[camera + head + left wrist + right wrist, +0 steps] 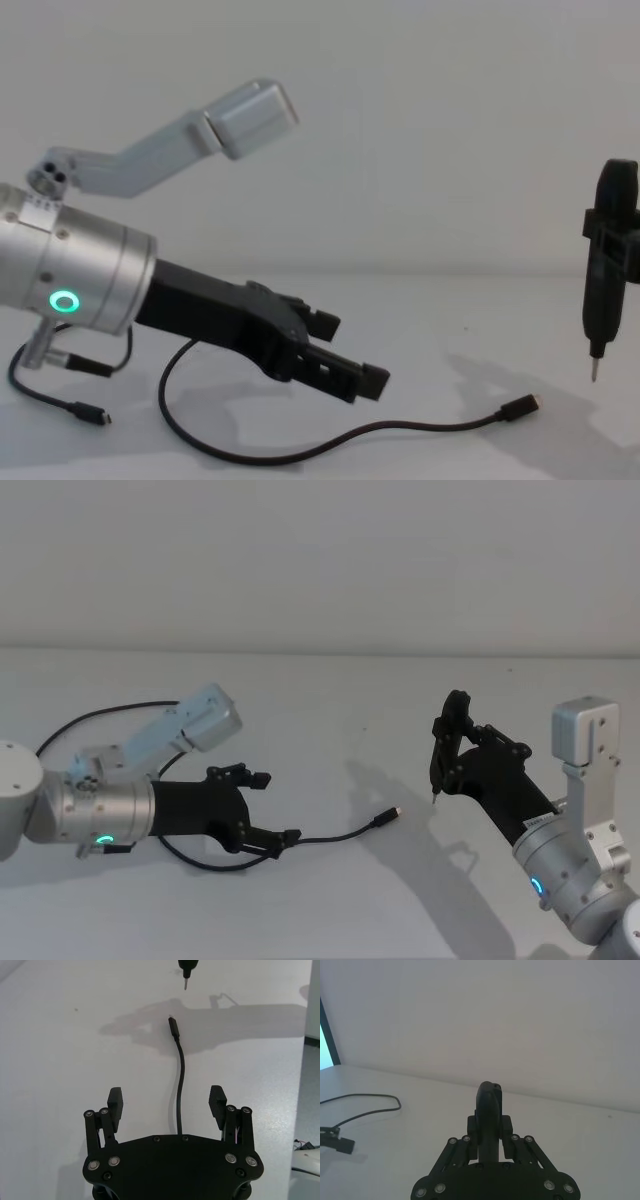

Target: Pick up the data cable with the one hand.

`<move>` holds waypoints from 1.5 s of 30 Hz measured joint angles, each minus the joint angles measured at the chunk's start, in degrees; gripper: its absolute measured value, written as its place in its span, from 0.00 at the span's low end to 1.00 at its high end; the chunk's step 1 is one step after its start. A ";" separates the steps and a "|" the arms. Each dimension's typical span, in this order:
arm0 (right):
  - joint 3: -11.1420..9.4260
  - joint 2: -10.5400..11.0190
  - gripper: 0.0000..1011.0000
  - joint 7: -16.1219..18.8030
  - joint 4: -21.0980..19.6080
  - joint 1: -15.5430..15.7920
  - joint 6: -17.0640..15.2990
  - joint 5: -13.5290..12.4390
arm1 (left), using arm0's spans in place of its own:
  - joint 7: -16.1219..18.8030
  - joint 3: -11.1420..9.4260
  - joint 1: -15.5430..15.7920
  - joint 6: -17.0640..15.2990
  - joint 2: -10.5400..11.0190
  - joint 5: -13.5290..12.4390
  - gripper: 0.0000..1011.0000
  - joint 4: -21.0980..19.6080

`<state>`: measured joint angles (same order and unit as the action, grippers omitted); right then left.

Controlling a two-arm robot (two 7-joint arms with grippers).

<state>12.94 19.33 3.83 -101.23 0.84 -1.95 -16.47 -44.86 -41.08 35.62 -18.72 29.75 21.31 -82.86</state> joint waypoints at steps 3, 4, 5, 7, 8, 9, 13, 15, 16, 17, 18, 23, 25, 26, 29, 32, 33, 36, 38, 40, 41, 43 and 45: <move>0.00 0.00 0.27 0.00 0.00 0.00 0.00 0.00 | 0.14 -0.64 0.42 -0.06 -0.52 -0.37 0.99 0.79; 0.00 0.00 0.27 0.00 0.00 0.00 0.00 0.00 | 0.25 -0.99 0.65 -0.08 -0.80 -0.60 0.99 1.24; 0.00 0.00 0.27 0.00 0.00 0.00 0.00 0.00 | 0.32 -1.17 0.77 -0.09 -0.94 -0.75 0.99 1.47; 0.00 0.00 0.27 0.00 0.00 0.00 0.00 0.00 | 0.50 -1.75 1.14 -0.09 -1.40 -1.07 0.99 2.22; 0.00 0.00 0.27 0.00 0.00 0.00 0.00 0.00 | 0.55 -1.92 1.24 -0.09 -1.53 -1.19 0.99 2.46; 0.00 0.00 0.27 0.00 0.00 0.00 0.00 0.00 | 0.64 -2.10 1.35 -0.09 -1.68 -1.34 0.99 2.68; 0.00 0.00 0.27 0.00 0.00 0.00 0.00 0.00 | 1.00 -2.85 1.81 0.04 -2.39 -1.90 0.99 3.81; 0.00 0.00 0.27 0.00 0.00 0.00 0.00 0.00 | 1.21 -3.22 2.05 0.23 -2.81 -2.24 0.99 4.44; 0.00 0.00 0.27 0.00 0.00 0.00 0.00 0.00 | 1.30 -3.33 2.11 0.32 -2.95 -2.37 0.99 4.64; 0.00 0.00 0.27 0.00 0.00 0.00 0.00 0.00 | 1.42 -3.54 2.20 0.46 -3.20 -2.59 0.99 4.99; 0.00 0.00 0.27 0.00 0.00 0.00 0.00 0.00 | 1.48 -3.67 2.27 0.52 -3.36 -2.70 0.99 5.21; 0.00 0.00 0.27 0.00 0.00 0.00 0.00 0.00 | 1.92 -4.30 2.56 0.98 -4.22 -3.47 0.99 6.27; 0.00 0.00 0.27 0.00 0.00 0.00 0.00 0.00 | 2.03 -4.44 2.63 1.07 -4.44 -3.67 0.99 6.53; 0.00 0.00 0.27 0.00 0.00 0.00 0.00 0.00 | 2.13 -4.54 2.69 1.18 -4.66 -3.87 0.99 6.76; 0.00 0.00 0.27 0.00 0.00 0.00 0.00 0.00 | 2.28 -4.72 2.79 1.30 -4.97 -4.19 0.99 7.17; 0.00 0.00 0.27 0.00 0.00 0.00 0.00 0.00 | 2.45 -4.88 2.85 1.39 -5.34 -4.56 0.99 7.69; 0.00 0.00 0.27 0.00 0.00 0.00 0.00 0.00 | 2.52 -4.94 2.86 1.40 -5.49 -4.72 0.99 7.86; 0.00 0.00 0.27 0.00 0.00 0.00 0.00 0.00 | 2.68 -5.03 2.90 1.39 -5.78 -5.02 0.99 8.18; 0.00 0.00 0.27 0.00 0.00 0.00 0.00 0.00 | 2.74 -5.05 2.91 1.38 -5.91 -5.16 0.99 8.31; 0.00 0.00 0.27 0.00 0.00 0.00 0.00 0.00 | 2.81 -5.08 2.92 1.33 -6.05 -5.31 0.99 8.48; 0.00 0.00 0.27 0.00 0.00 0.00 0.00 0.00 | 2.84 -5.09 2.92 1.31 -6.10 -5.37 0.98 8.55; 0.00 0.00 0.27 0.00 0.00 0.00 0.00 0.00 | 2.91 -5.12 2.93 1.25 -6.22 -5.50 0.96 8.68; 0.00 0.00 0.27 0.00 0.00 0.00 0.00 0.00 | 2.95 -5.13 2.94 1.22 -6.31 -5.58 0.92 8.76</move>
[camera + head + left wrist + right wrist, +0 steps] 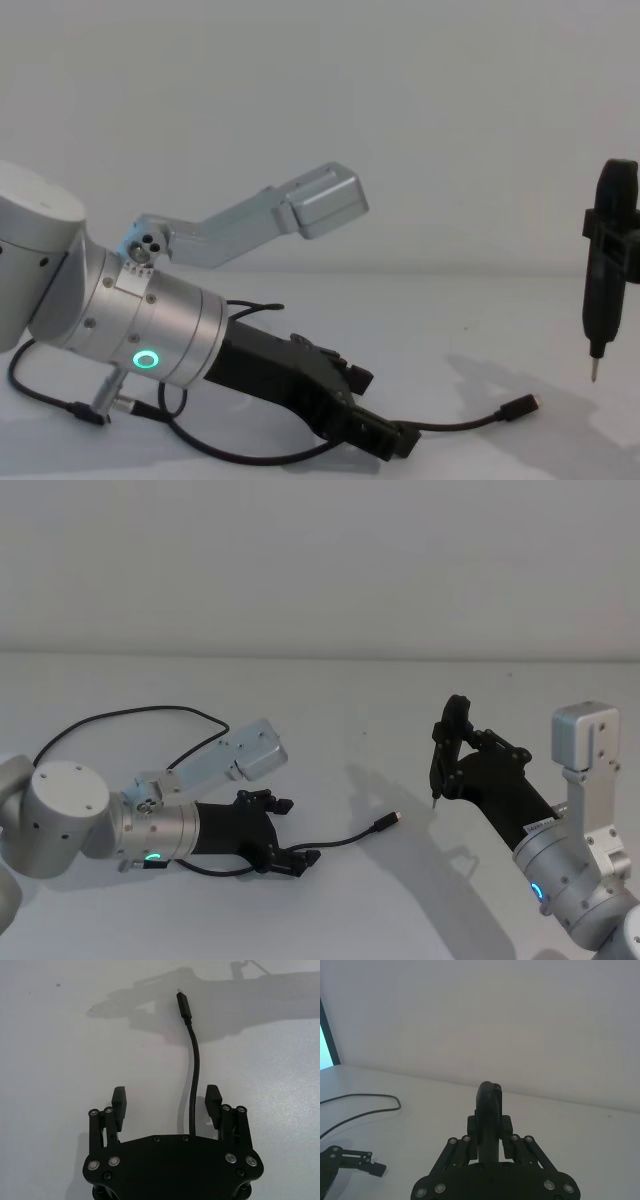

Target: Pick up the data cable with the one hand.

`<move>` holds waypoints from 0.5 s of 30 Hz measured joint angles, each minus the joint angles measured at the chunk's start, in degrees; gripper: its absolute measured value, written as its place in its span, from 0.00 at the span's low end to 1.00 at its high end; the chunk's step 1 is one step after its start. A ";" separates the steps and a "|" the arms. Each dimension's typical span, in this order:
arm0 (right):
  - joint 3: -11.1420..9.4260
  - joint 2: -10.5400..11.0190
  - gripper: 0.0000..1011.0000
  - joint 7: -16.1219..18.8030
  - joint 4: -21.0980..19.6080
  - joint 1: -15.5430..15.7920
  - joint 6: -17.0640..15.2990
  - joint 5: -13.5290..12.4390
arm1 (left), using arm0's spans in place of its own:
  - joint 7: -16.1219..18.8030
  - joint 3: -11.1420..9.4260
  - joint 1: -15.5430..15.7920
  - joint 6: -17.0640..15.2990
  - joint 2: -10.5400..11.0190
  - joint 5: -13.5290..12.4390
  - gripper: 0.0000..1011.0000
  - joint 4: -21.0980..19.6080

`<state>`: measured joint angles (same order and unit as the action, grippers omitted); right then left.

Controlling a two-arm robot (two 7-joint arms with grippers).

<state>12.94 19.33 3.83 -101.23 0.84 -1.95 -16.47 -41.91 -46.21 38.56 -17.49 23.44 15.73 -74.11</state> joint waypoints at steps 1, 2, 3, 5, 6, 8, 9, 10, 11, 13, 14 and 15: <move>0.00 0.00 0.27 0.00 0.00 0.00 0.00 0.00 | 0.03 -0.01 0.01 -0.03 -0.07 -0.07 0.90 0.08; 0.00 0.00 0.27 0.00 0.00 0.00 0.00 0.00 | 0.04 -0.02 0.02 -0.05 -0.10 -0.10 0.88 0.11; 0.00 0.00 0.27 0.00 0.00 0.00 0.00 0.00 | 0.05 -0.02 0.02 -0.06 -0.14 -0.12 0.86 0.13; 0.00 0.00 0.27 0.00 0.00 0.00 0.00 0.00 | 0.07 -0.04 0.03 -0.07 -0.25 -0.18 0.79 0.21; 0.00 0.00 0.27 0.00 0.00 0.00 0.00 0.00 | 0.08 -0.04 0.04 -0.09 -0.28 -0.19 0.78 0.24; 0.00 0.00 0.27 0.00 0.00 0.00 0.00 0.00 | 0.10 -0.05 0.05 -0.12 -0.33 -0.22 0.70 0.29; 0.00 0.00 0.27 0.00 0.00 0.00 0.00 0.00 | 0.11 -0.06 0.05 -0.15 -0.36 -0.25 0.69 0.32; 0.00 0.00 0.27 0.00 0.00 0.00 0.00 0.00 | 0.12 -0.06 0.05 -0.16 -0.37 -0.26 0.65 0.33; 0.00 0.00 0.27 0.00 0.00 0.00 0.00 0.00 | 0.12 -0.07 0.06 -0.16 -0.39 -0.27 0.61 0.34; 0.00 0.00 0.27 0.00 0.00 0.00 0.00 0.00 | 0.13 -0.08 0.05 -0.17 -0.41 -0.30 0.57 0.36; 0.00 0.00 0.27 0.00 0.00 0.00 0.00 0.00 | 0.14 -0.09 0.05 -0.19 -0.43 -0.33 0.51 0.39; 0.00 0.00 0.27 0.00 0.00 0.00 0.00 0.00 | 0.15 -0.09 0.05 -0.19 -0.44 -0.35 0.47 0.40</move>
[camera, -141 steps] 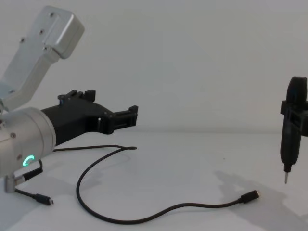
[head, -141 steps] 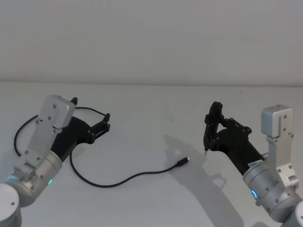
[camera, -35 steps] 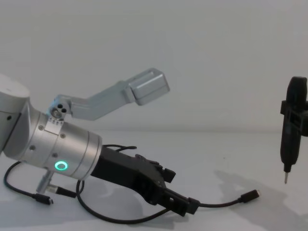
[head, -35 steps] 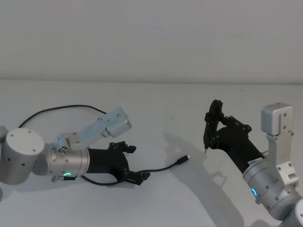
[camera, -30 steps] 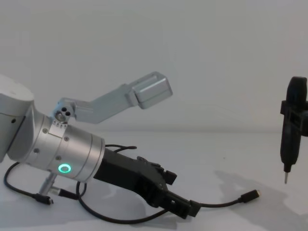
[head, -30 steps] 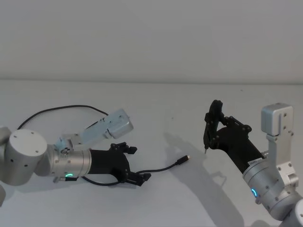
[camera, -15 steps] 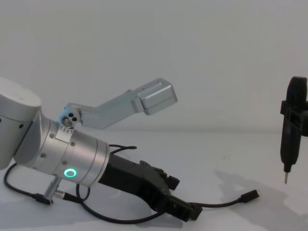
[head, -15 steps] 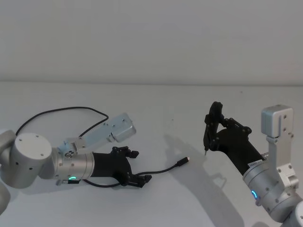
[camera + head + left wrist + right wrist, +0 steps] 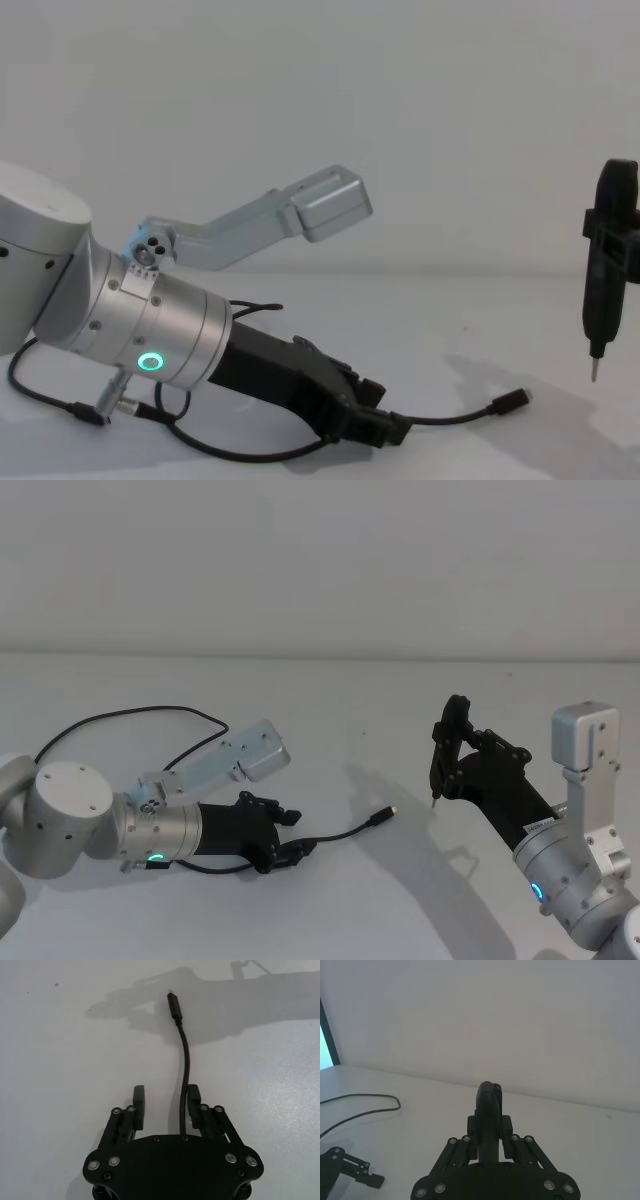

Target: Pick up the data cable with the one hand.

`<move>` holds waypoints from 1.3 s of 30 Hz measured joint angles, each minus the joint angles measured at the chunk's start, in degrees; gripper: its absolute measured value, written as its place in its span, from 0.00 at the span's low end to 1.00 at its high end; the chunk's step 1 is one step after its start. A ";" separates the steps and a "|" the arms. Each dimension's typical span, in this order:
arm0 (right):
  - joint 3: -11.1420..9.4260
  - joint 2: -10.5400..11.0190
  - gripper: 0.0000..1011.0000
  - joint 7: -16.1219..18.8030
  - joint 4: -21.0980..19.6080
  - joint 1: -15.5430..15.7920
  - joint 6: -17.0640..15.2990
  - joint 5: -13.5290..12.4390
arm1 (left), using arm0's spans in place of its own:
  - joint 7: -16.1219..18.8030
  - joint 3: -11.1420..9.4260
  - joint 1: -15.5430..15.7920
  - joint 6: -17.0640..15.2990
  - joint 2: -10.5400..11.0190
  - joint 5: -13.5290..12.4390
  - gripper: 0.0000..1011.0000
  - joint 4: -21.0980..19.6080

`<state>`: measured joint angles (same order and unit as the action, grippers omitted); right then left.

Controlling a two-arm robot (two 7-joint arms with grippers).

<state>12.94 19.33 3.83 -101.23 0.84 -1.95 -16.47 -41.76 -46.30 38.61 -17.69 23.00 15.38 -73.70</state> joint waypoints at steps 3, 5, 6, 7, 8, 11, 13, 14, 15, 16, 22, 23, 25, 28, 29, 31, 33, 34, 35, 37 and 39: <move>0.00 0.00 0.27 0.00 0.00 0.00 0.00 0.00 | 0.03 -0.02 0.00 -0.03 -0.02 -0.05 0.40 0.05; 0.00 0.00 0.27 0.00 0.00 0.00 0.00 0.00 | 0.05 -0.02 0.00 -0.05 -0.03 -0.09 0.34 0.08; 0.00 0.00 0.27 0.00 0.00 0.00 0.00 0.00 | 0.06 -0.02 0.00 -0.06 -0.03 -0.10 0.31 0.09; 0.00 0.00 0.27 0.00 0.00 0.00 0.00 0.00 | 0.08 -0.02 0.00 -0.07 -0.03 -0.11 0.27 0.10; 0.00 0.00 0.27 0.00 0.00 0.00 0.00 0.00 | 0.10 -0.02 0.00 -0.10 -0.03 -0.14 0.23 0.11; 0.00 0.00 0.27 0.00 0.00 0.00 0.00 0.00 | 0.12 -0.02 0.00 -0.16 -0.03 -0.19 0.14 0.14; 0.00 0.00 0.27 0.00 0.00 0.00 0.00 0.00 | 0.12 -0.03 0.00 -0.16 -0.03 -0.20 0.10 0.15; 0.00 0.00 0.27 0.00 0.00 0.00 0.00 0.00 | 0.12 -0.02 0.00 -0.17 -0.04 -0.20 0.06 0.16; 0.00 0.00 0.27 0.00 0.00 0.00 0.00 0.00 | 0.12 -0.02 0.00 -0.17 -0.04 -0.20 0.05 0.16; 0.00 0.00 0.27 0.00 0.00 0.00 0.00 0.00 | 0.12 -0.02 0.00 -0.17 -0.04 -0.20 0.04 0.17; -0.03 0.00 0.27 0.00 0.00 0.00 0.00 0.01 | 0.12 -0.02 -0.01 -0.17 -0.04 -0.21 0.04 0.18; -0.10 0.00 0.27 0.04 -0.07 0.02 0.01 0.00 | 0.12 -0.02 -0.03 -0.17 -0.04 -0.21 0.04 0.18; -0.23 0.01 0.27 0.16 -0.24 0.04 0.02 -0.04 | 0.12 0.03 -0.10 -0.07 -0.04 -0.24 0.04 0.14; -0.63 0.10 0.27 0.62 -0.84 0.08 0.19 -0.35 | 0.15 0.22 -0.35 0.54 0.00 -0.26 0.04 -0.24; -0.74 0.13 0.27 0.80 -1.01 0.08 0.26 -0.51 | 0.17 0.28 -0.47 0.89 0.05 -0.27 0.04 -0.37; -1.15 0.16 0.27 1.24 -1.62 0.09 0.44 -0.94 | 0.16 0.49 -0.75 1.86 0.22 -0.29 0.04 -0.93; -1.42 0.19 0.27 1.60 -2.03 0.07 0.52 -1.35 | 0.05 0.67 -1.02 2.99 0.47 -0.32 0.04 -1.57; -1.73 0.22 0.27 1.92 -2.56 0.03 0.63 -1.84 | -0.03 0.75 -1.14 3.34 0.61 -0.34 0.04 -1.91; -1.73 0.22 0.27 1.92 -2.56 0.03 0.63 -1.84 | -0.11 0.80 -1.24 3.84 0.73 -0.36 0.04 -2.17; -2.17 0.28 0.27 2.59 -3.30 -0.03 0.75 -2.56 | -0.45 0.97 -1.53 5.08 1.19 -0.44 0.04 -3.13; -2.68 0.32 0.27 3.24 -4.07 -0.07 0.83 -3.39 | -0.63 1.08 -1.70 5.83 1.50 -0.52 0.04 -3.75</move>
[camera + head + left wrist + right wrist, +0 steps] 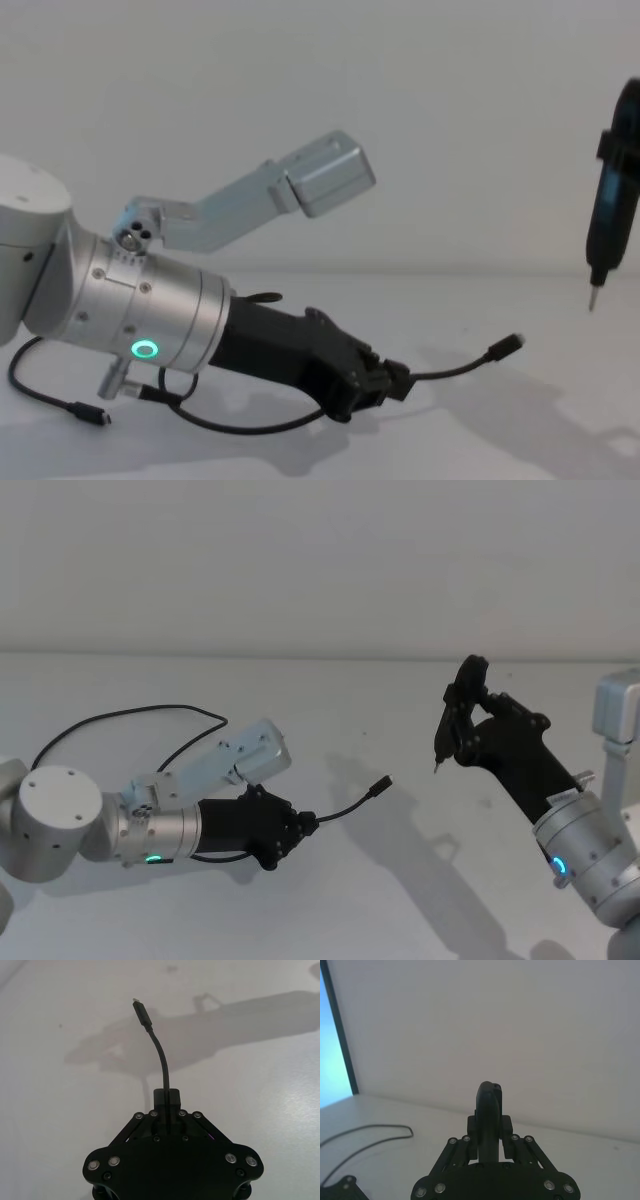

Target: Pick up the data cable with the one hand.

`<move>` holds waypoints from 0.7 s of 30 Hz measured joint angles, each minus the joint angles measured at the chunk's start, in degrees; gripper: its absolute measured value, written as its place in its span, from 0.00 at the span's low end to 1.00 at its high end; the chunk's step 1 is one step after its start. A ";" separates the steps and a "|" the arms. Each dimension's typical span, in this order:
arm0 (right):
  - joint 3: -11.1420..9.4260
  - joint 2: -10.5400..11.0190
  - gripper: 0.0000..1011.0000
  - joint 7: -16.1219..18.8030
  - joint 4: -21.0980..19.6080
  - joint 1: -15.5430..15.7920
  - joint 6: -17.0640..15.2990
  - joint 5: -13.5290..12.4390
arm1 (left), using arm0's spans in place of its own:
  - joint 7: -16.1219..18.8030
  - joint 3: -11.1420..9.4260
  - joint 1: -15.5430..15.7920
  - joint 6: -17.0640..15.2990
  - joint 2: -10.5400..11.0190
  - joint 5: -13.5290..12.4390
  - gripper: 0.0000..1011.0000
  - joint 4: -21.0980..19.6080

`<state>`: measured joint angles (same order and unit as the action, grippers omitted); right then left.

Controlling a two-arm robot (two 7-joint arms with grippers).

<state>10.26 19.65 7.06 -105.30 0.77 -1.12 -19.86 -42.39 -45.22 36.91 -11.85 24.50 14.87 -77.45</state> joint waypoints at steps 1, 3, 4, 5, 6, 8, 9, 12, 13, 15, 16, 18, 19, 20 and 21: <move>-0.16 0.00 0.27 0.25 -0.21 0.00 0.01 -0.28 | -0.18 0.12 -0.21 0.89 0.40 -0.11 0.04 -0.78; -0.63 -0.01 0.27 0.99 -0.84 0.00 0.02 -1.36 | -0.30 0.25 -0.38 1.64 0.74 -0.22 0.04 -1.32; -0.84 -0.03 0.27 1.23 -1.05 0.00 0.02 -1.70 | -0.38 0.40 -0.57 2.35 1.10 -0.35 0.04 -2.05; -0.99 -0.06 0.27 1.44 -1.32 0.03 0.02 -2.03 | -0.38 0.40 -0.57 2.35 1.10 -0.35 0.04 -2.05; -1.27 -0.16 0.27 1.92 -1.69 0.10 0.01 -2.90 | -0.45 0.59 -0.79 3.26 1.54 -0.54 0.04 -2.78; -1.80 -0.33 0.27 2.53 -2.23 0.26 -0.08 -4.10 | -0.57 0.86 -1.08 4.16 2.15 -0.70 0.04 -3.75; -1.96 -0.39 0.27 2.70 -2.36 0.32 -0.14 -4.54 | -0.60 0.93 -1.15 4.43 2.29 -0.74 0.04 -4.01; -2.60 -0.65 0.27 3.34 -2.88 0.57 -0.40 -6.26 | -0.70 1.18 -1.43 5.35 2.83 -0.92 0.04 -4.90; -2.80 -0.74 0.27 3.52 -3.04 0.65 -0.46 -6.79 | -0.72 1.23 -1.49 5.54 2.95 -0.96 0.04 -5.11; -3.23 -0.93 0.27 3.90 -3.35 0.84 -0.69 -8.06 | -0.79 1.37 -1.65 6.09 3.30 -1.06 0.04 -5.65; -3.36 -1.00 0.27 4.02 -3.44 0.90 -0.81 -8.63 | -0.80 1.43 -1.70 6.24 3.38 -1.09 0.04 -5.82; -3.67 -1.16 0.27 4.24 -3.63 1.04 -0.97 -9.43 | -0.83 1.51 -1.78 6.51 3.56 -1.13 0.04 -6.10; -3.93 -1.29 0.27 4.39 -3.74 1.15 -1.21 -10.37 | -0.85 1.59 -1.86 6.76 3.73 -1.17 0.04 -6.38; -4.05 -1.37 0.27 4.43 -3.80 1.19 -1.29 -10.76 | -0.87 1.62 -1.89 6.89 3.80 -1.19 0.04 -6.49; -4.16 -1.44 0.27 4.54 -3.83 1.22 -1.37 -11.14 | -0.89 1.67 -1.95 7.07 3.91 -1.23 0.04 -6.68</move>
<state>6.10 18.22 11.60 -109.14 1.99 -2.49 -30.99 -43.29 -43.54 34.96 -4.78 28.41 13.63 -84.14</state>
